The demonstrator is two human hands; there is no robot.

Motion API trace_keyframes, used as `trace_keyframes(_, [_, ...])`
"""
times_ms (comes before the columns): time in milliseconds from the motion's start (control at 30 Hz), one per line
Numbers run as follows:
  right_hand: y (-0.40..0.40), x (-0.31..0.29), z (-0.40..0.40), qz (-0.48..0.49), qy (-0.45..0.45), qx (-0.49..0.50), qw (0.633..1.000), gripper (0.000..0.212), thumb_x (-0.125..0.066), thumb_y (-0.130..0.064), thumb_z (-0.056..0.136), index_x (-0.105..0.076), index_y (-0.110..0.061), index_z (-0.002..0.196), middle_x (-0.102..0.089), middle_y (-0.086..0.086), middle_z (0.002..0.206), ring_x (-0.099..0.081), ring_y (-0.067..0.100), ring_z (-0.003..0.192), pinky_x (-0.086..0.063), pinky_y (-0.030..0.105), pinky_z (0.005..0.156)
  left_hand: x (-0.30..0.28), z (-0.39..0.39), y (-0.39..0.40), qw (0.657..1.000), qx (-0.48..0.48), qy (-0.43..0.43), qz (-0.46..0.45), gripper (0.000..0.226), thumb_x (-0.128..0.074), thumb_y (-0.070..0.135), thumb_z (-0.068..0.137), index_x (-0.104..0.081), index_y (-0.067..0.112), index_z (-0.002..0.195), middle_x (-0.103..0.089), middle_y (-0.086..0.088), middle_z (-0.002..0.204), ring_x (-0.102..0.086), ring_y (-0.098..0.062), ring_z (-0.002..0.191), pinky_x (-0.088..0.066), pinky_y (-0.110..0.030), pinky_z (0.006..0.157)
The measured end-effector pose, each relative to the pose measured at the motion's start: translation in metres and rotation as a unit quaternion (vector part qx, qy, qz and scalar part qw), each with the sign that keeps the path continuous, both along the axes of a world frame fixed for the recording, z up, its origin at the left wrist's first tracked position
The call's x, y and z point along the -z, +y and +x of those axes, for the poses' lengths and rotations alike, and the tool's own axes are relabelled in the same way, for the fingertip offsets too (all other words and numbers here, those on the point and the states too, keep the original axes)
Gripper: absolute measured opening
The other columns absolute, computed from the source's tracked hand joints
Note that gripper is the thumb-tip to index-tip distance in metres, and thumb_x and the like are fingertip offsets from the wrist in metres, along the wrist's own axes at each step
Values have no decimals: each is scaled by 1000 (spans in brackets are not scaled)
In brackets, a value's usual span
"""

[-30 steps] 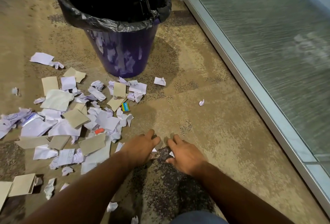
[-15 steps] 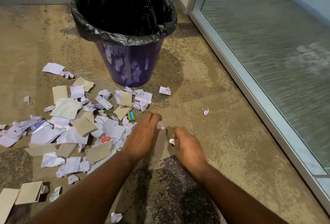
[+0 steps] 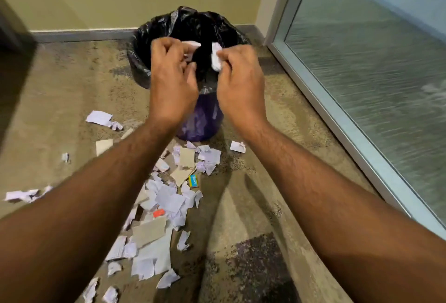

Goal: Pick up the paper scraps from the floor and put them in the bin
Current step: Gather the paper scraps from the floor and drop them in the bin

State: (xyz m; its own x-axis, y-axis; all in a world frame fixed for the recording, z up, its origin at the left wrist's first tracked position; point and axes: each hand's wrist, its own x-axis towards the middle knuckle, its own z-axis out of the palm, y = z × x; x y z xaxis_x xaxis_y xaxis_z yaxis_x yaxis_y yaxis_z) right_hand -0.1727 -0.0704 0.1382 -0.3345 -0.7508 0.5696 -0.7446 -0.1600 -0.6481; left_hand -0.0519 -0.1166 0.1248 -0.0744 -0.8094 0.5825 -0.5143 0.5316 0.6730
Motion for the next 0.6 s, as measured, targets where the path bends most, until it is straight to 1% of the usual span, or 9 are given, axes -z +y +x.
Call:
trace_keyframes(67, [-11, -2, -2, 51, 24, -57, 997, 39, -50, -6, 101, -58, -8, 139, -52, 5, 144, -51, 13, 127, -38, 16, 104, -7, 5, -14, 998, 17, -51, 34, 40, -59, 18, 99, -57, 15, 139, -40, -10, 149, -43, -11, 133, -31, -9, 109])
trace_keyframes(133, [-13, 4, -10, 63, 31, -81, 994, 46, -49, -6, 101, -51, -10, 147, -44, 4, 154, -42, 14, 141, -31, 17, 113, -8, 8, -21, 994, 23, -87, 54, 46, -56, 24, 101, -51, 16, 146, -34, -8, 158, -35, -15, 144, -25, -13, 111])
trace_keyframes(200, [-8, 19, -24, 46, 41, -45, 997, 46, -49, -4, 99, -54, -10, 144, -48, 5, 150, -45, 17, 138, -35, 24, 114, -4, 9, -18, 996, 16, -78, 31, 43, -55, 23, 101, -53, 14, 143, -40, -7, 153, -39, -15, 140, -30, -21, 114])
trace_keyframes(233, [-3, 29, -33, 45, 39, -12, 998, 45, -49, -3, 98, -56, -12, 142, -51, 4, 145, -49, 17, 133, -38, 25, 111, 0, 8, -13, 998, 11, -69, 0, 39, -55, 21, 99, -57, 14, 137, -45, -8, 145, -44, -17, 135, -36, -28, 114])
trace_keyframes(300, [12, 56, -55, 81, 16, 68, 994, 48, -49, 0, 97, -57, -20, 139, -51, -5, 132, -54, 16, 121, -45, 26, 101, 15, 6, 0, 996, 0, -65, -56, 31, -56, 18, 94, -60, 13, 125, -50, -11, 128, -48, -21, 122, -44, -43, 103])
trace_keyframes(367, [34, 93, -84, 147, 16, 126, 981, 49, -50, 2, 96, -56, -22, 139, -46, -9, 121, -53, 17, 113, -48, 29, 93, 37, 1, 17, 993, 6, -85, -76, 26, -59, 15, 92, -60, 11, 118, -50, -13, 119, -46, -25, 112, -45, -45, 92])
trace_keyframes(467, [73, 148, -128, 303, 39, 159, 939, 53, -54, 1, 94, -50, -16, 144, -46, 8, 129, -51, 27, 118, -51, 39, 96, 77, -8, 41, 980, 88, -164, -74, 24, -62, 9, 90, -60, 9, 113, -51, -14, 113, -44, -25, 105, -44, -42, 84])
trace_keyframes(533, [98, 174, -149, 426, 35, 183, 886, 63, -56, 6, 90, -44, -18, 147, -40, 16, 139, -49, 37, 123, -52, 45, 99, 106, -10, 49, 961, 164, -211, -65, 22, -64, 4, 89, -62, 6, 111, -55, -14, 109, -51, -28, 99, -46, -42, 81])
trace_keyframes(600, [117, 192, -162, 499, 51, 194, 843, 66, -55, 5, 90, -38, -20, 148, -36, 20, 143, -46, 43, 126, -51, 48, 100, 136, -12, 52, 935, 216, -279, -22, 25, -68, 4, 88, -62, 8, 112, -57, -12, 111, -56, -30, 98, -50, -44, 81])
